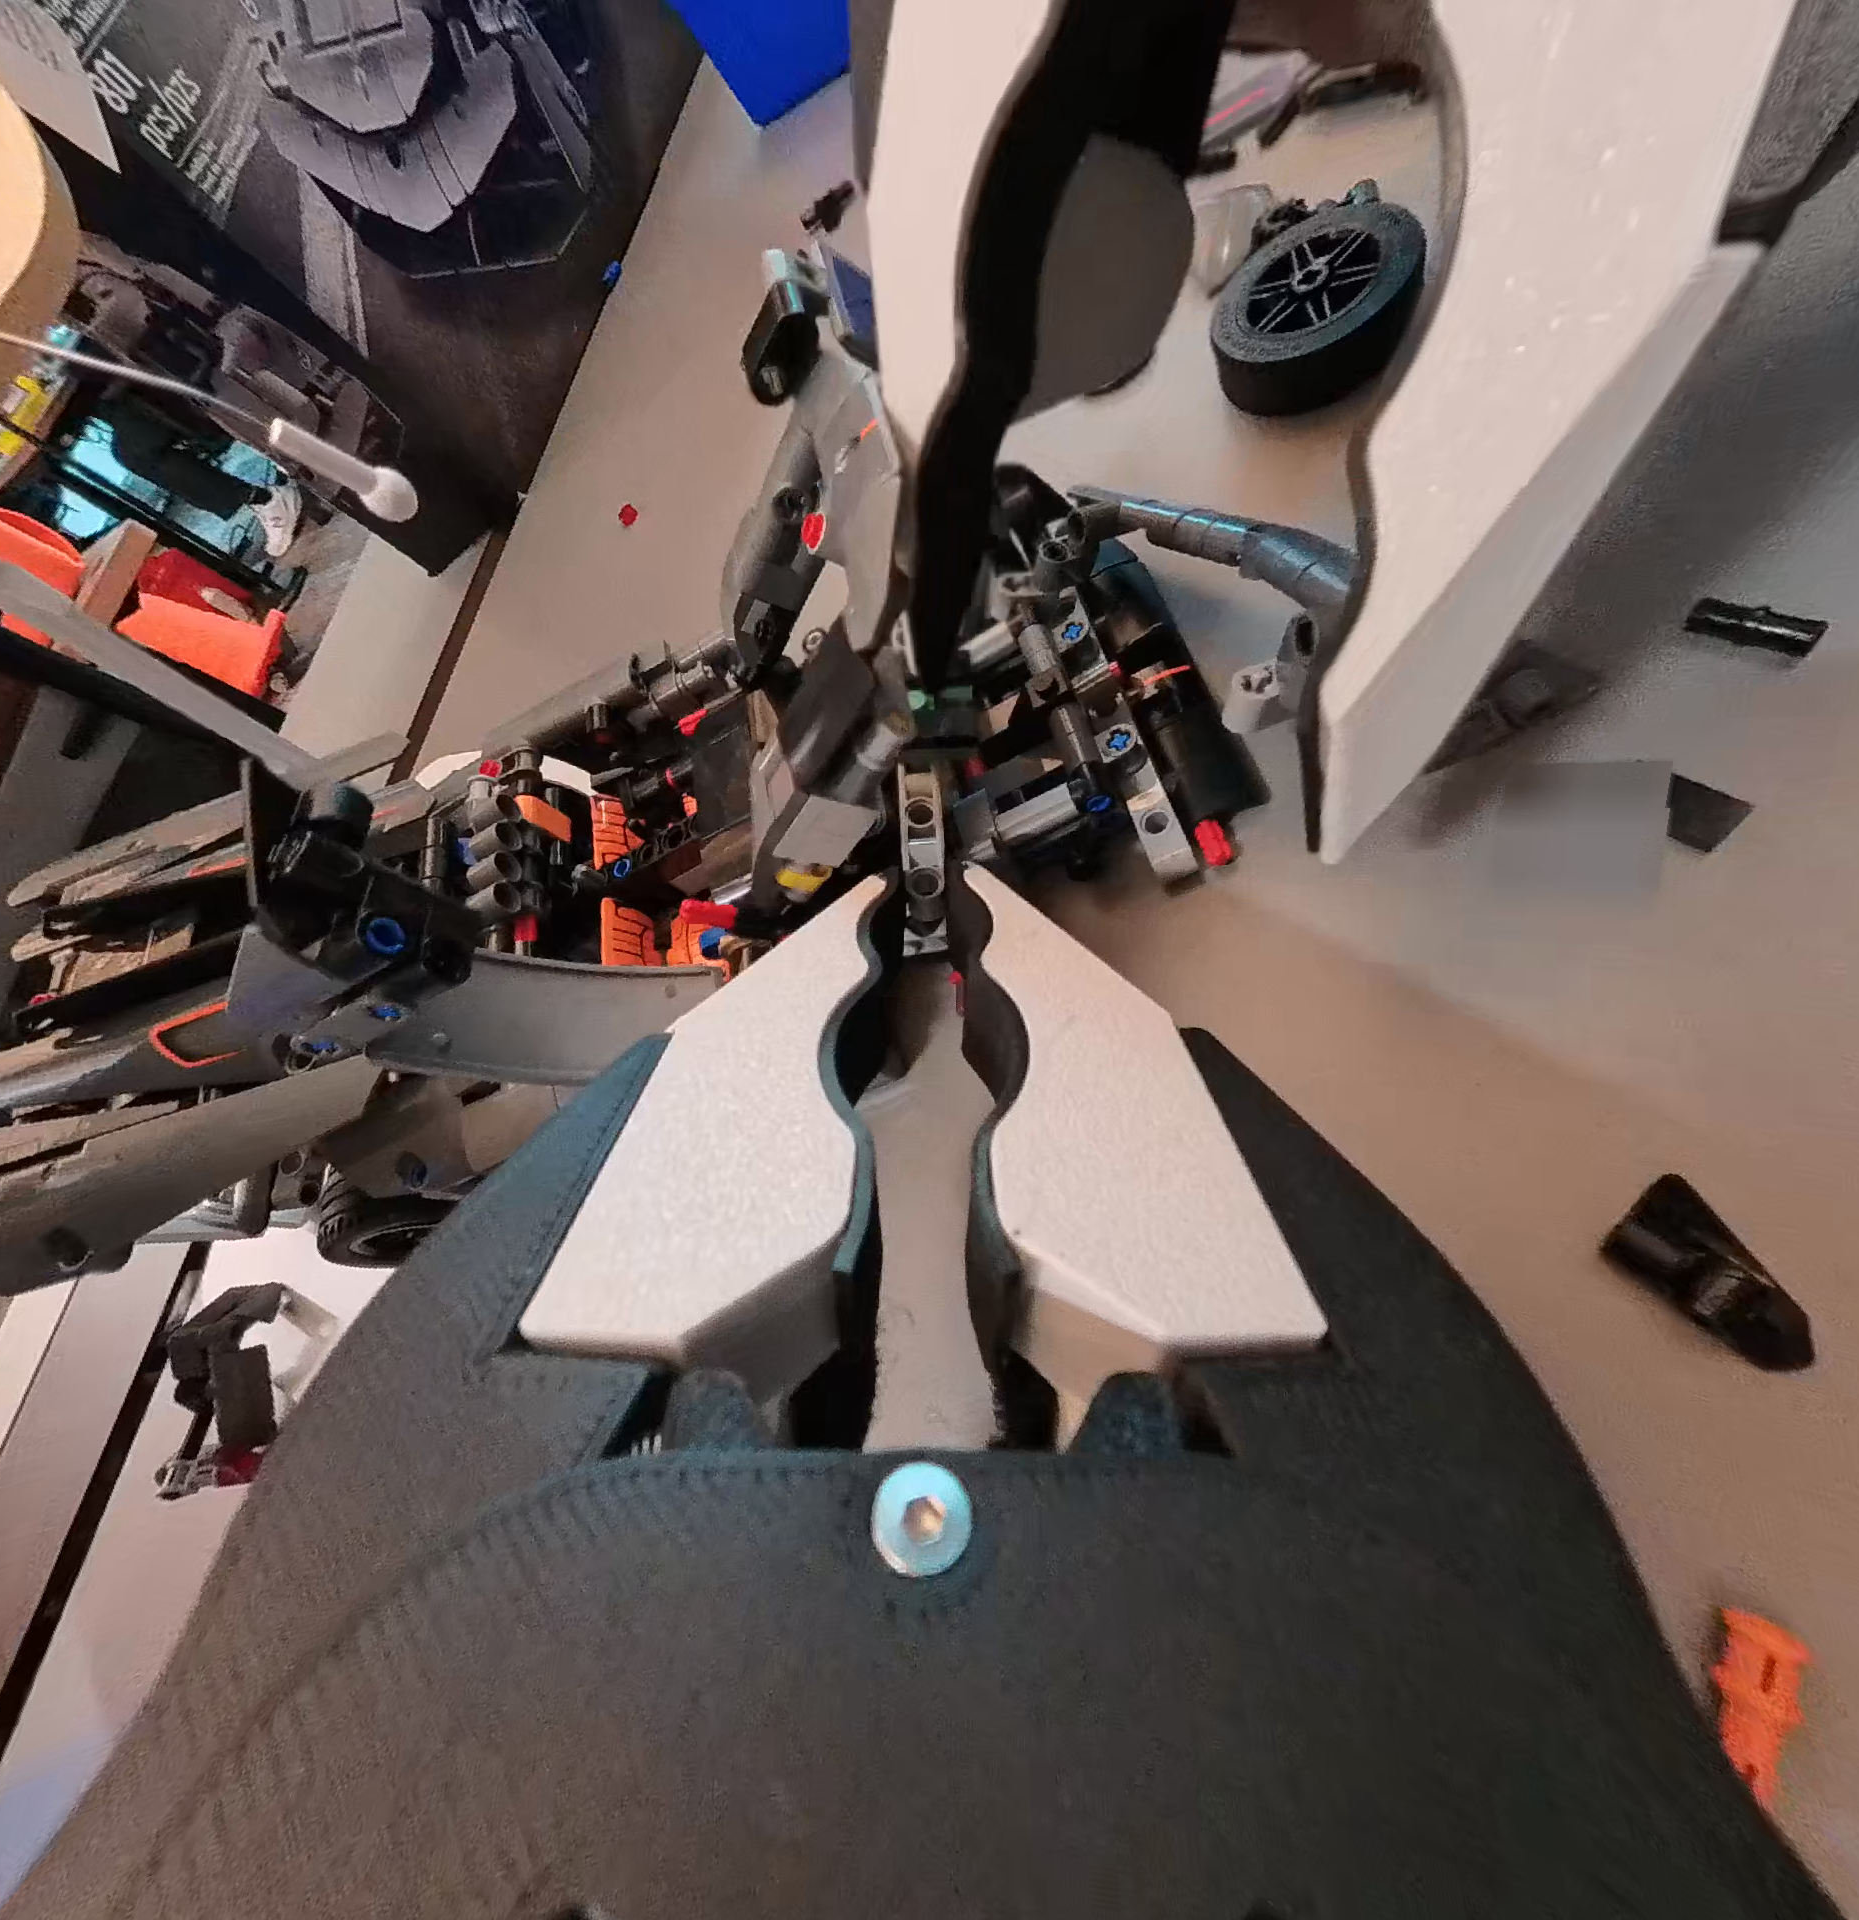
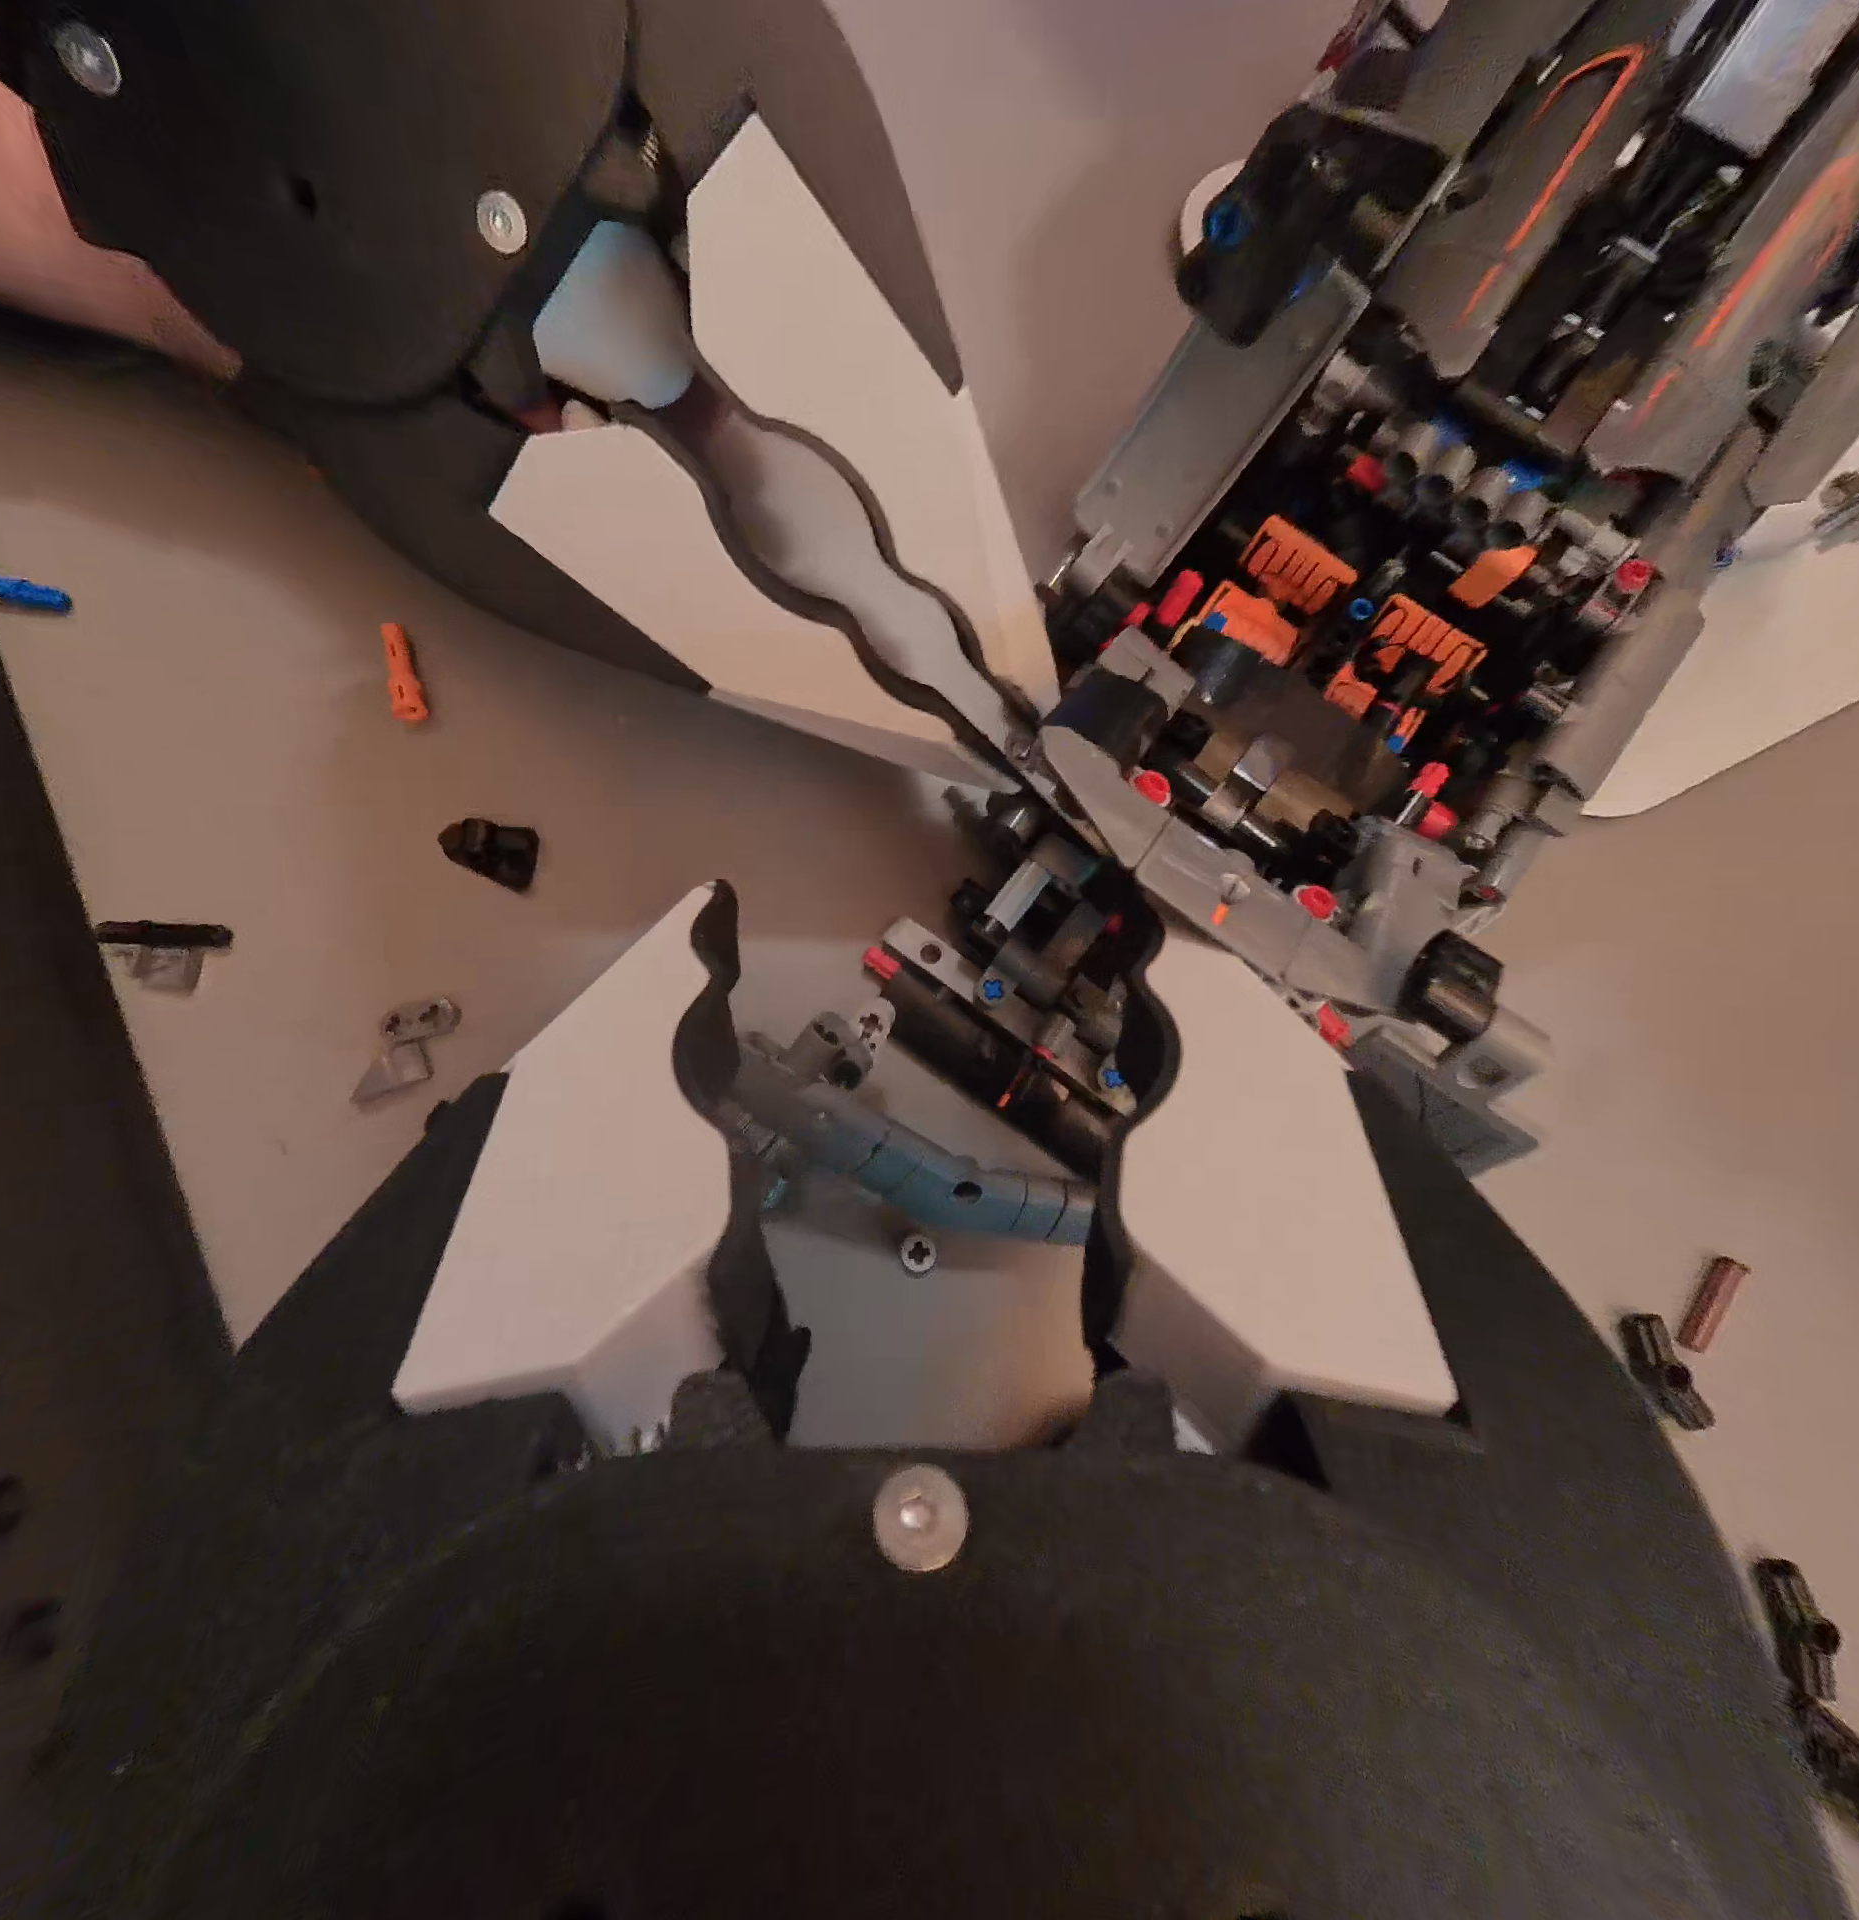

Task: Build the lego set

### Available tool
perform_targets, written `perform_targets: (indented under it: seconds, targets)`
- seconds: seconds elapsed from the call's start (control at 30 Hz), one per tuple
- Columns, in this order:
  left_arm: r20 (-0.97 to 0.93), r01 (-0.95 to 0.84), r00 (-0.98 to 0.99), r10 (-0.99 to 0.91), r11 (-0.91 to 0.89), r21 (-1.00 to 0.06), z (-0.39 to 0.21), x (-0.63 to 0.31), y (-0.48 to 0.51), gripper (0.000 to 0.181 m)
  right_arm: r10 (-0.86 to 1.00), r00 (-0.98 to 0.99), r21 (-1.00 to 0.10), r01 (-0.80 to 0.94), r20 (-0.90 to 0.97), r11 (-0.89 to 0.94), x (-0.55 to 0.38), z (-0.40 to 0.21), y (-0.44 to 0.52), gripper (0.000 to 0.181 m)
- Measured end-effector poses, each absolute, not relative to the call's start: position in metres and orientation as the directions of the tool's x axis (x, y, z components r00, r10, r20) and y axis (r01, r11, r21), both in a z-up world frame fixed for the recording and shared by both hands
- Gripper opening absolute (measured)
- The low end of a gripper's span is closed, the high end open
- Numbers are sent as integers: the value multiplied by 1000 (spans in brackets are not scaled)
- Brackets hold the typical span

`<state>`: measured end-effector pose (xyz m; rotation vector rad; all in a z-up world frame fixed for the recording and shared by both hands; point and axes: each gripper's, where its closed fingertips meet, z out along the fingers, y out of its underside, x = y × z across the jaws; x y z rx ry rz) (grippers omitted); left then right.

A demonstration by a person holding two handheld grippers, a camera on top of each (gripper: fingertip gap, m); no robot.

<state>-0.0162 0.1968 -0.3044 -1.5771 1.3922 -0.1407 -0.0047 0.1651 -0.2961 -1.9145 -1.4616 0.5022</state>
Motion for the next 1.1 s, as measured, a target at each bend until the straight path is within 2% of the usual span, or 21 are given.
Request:
perform_targets:
  seconds: [0.13,0.37,0.53,0.7,0.83,0.97,1.1]
  targets:
    - [-480,-693,348,-805,123,-710,-305,-15,198,5,944,311,-677,719,108,-159,-3,-308,167,80]
    - [-460,-691,360,-811,99,-716,-305,-15,199,5,941,315,-698,701,120,-146,-10,-307,168,90]
    - [-458,-695,373,-807,84,-714,-305,-17,199,5,942,295,-703,704,160,-101,-10,-300,167,74]
    - [-427,-681,394,-814,54,-730,-305,-18,199,5,960,240,-672,736,144,-84,-12,-310,156,72]
    - [-393,-663,408,-824,28,-748,-305,-17,200,4,960,246,-655,749,137,-98,-14,-318,157,75]
    - [-369,-650,412,-833,15,-759,-305,-18,199,5,949,277,-624,772,153,-124,-11,-325,161,88]
    - [-364,-650,409,-837,12,-760,-306,-18,199,5,946,288,-650,750,151,-125,-13,-320,162,91]
